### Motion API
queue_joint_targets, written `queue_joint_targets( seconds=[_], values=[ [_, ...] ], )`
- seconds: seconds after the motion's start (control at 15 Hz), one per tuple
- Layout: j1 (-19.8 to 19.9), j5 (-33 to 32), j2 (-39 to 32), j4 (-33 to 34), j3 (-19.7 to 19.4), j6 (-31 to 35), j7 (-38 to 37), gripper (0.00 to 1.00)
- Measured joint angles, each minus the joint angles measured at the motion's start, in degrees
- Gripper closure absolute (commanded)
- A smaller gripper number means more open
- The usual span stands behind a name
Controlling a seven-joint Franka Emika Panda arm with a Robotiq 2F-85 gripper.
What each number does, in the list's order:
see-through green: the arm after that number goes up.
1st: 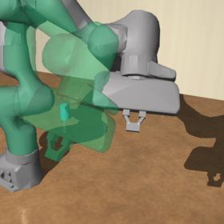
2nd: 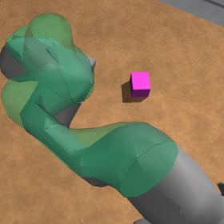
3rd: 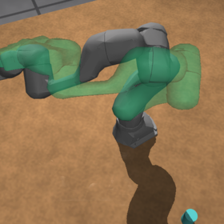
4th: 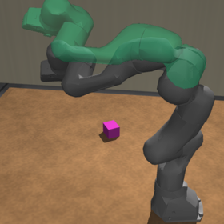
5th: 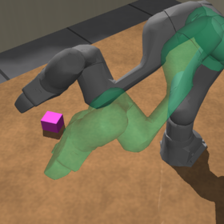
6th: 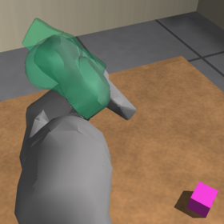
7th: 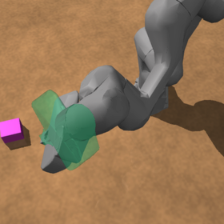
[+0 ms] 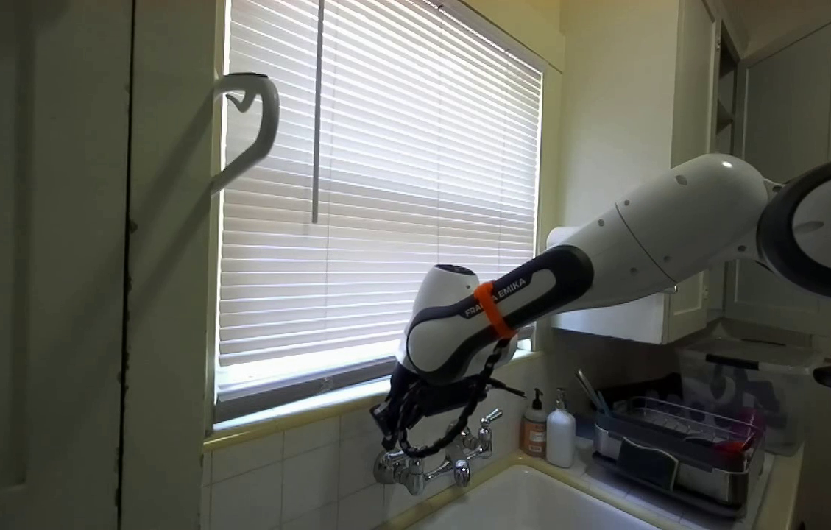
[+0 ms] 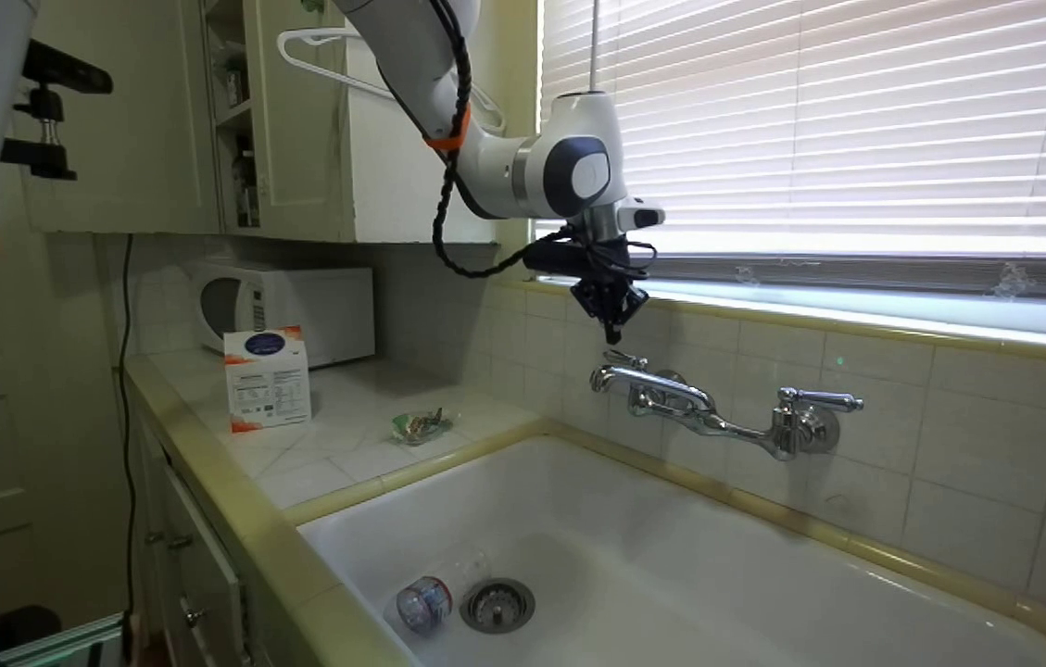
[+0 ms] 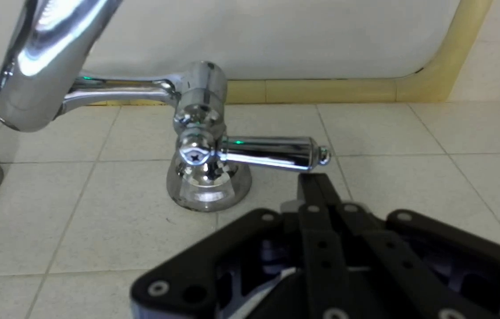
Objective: Turn the tap handle on the left
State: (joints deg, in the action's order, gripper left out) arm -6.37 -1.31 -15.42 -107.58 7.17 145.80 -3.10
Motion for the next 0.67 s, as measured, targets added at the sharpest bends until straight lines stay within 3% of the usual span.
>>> queue_joint_targets(
  seconds=[0.4,0.67],
  values=[
    [-0.26,-1.24,0.03,0.74,-0.72,-4.89,0.0,1.0],
    [-0.41,-1.26,0.05,0.97,-0.7,-4.68,0.02,1.0]
  ],
)
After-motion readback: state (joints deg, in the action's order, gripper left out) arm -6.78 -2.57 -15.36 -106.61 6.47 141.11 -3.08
